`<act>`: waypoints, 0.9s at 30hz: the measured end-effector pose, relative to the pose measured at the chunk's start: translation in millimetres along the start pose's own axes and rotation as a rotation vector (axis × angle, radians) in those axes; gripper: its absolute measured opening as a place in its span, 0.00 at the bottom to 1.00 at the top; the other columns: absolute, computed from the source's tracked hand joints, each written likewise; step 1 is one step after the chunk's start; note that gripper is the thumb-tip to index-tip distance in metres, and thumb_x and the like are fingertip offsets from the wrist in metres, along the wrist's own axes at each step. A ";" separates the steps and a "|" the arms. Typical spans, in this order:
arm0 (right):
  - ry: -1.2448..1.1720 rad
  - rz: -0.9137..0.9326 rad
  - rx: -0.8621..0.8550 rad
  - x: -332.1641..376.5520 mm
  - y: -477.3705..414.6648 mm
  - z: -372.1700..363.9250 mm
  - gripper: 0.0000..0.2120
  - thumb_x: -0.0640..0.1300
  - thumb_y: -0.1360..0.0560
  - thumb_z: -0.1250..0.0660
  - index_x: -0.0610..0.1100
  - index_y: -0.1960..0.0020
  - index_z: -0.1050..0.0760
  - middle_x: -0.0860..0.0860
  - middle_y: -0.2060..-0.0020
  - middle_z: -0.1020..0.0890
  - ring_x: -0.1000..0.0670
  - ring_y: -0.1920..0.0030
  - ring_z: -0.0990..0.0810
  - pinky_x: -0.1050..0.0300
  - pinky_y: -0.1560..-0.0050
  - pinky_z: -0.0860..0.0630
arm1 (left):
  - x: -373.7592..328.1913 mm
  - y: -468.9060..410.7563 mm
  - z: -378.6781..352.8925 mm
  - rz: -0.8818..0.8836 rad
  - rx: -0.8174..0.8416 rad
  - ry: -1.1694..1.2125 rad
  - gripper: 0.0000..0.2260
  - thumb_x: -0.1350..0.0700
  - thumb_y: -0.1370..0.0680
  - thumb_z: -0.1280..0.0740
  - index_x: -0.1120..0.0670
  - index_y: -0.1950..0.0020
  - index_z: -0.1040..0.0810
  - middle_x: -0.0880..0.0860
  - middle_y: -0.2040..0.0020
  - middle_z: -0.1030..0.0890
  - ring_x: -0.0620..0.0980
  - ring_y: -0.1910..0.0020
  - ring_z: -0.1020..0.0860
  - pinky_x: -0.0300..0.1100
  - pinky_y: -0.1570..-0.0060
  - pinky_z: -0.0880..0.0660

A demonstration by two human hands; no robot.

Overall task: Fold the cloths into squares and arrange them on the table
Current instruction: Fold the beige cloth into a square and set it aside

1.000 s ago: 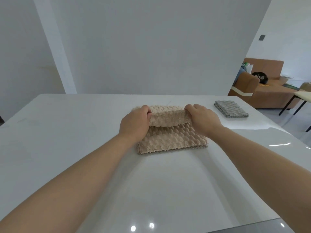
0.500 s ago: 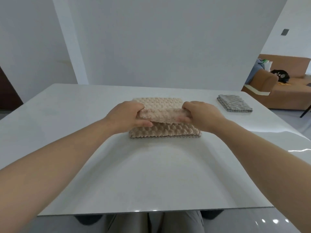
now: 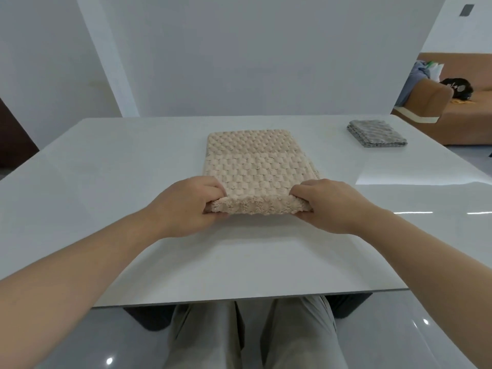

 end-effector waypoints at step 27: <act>-0.500 -0.082 0.400 9.2 32.8 5.8 0.15 0.60 0.30 0.24 0.51 0.61 0.25 0.59 0.70 0.23 0.59 0.68 0.26 0.64 0.65 0.29 | -24.2 33.3 -10.3 0.338 0.184 0.525 0.16 0.32 0.29 0.31 0.44 0.53 0.20 0.41 0.63 0.18 0.45 0.66 0.21 0.40 0.64 0.25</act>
Point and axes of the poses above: each hand's wrist, its own y-axis away from the middle knuckle, its own z-axis out of the back of the hand, x = y × z, the point moved 6 cm from there along -y, towards the middle knuckle
